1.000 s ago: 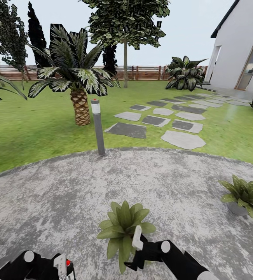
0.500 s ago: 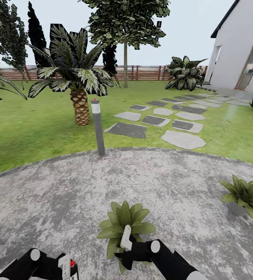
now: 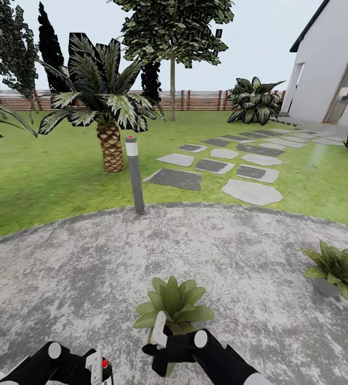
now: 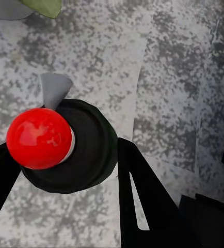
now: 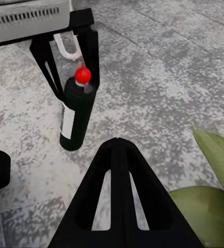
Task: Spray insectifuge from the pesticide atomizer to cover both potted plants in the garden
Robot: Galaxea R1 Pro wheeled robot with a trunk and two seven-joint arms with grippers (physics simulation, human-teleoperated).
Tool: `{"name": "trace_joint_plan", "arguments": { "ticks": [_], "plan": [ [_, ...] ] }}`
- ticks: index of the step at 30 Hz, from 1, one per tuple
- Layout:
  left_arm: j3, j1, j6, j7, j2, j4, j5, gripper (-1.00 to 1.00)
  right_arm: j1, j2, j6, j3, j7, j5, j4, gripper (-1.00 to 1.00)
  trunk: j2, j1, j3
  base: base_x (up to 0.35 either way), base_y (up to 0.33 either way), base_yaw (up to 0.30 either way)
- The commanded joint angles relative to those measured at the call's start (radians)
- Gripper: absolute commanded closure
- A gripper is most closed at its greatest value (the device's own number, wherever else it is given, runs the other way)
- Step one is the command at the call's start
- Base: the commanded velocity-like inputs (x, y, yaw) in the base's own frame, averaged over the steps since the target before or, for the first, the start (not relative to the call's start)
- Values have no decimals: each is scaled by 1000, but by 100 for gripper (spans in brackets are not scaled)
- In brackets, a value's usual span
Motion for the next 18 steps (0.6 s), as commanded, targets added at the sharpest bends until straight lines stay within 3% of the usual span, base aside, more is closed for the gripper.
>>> {"name": "trace_joint_plan", "arguments": {
  "ticks": [1,6,12,18],
  "plan": [
    [-2,0,-7,-2,0,-2,-7,100,-1,2,-8,0,0,11,0,100,0,0,-1,0,0,0],
    [-2,0,-13,-4,-18,-2,-89,100,-4,4,-8,0,0,13,6,100,0,0,-1,0,0,0],
    [0,0,-9,-53,-41,-37,-100,100,-4,3,-10,0,-2,53,12,100,0,0,-1,0,0,0],
    [1,0,0,-68,-60,-90,-96,100,-4,3,-10,0,-4,59,12,100,0,0,-1,0,0,0]
  ]
}}
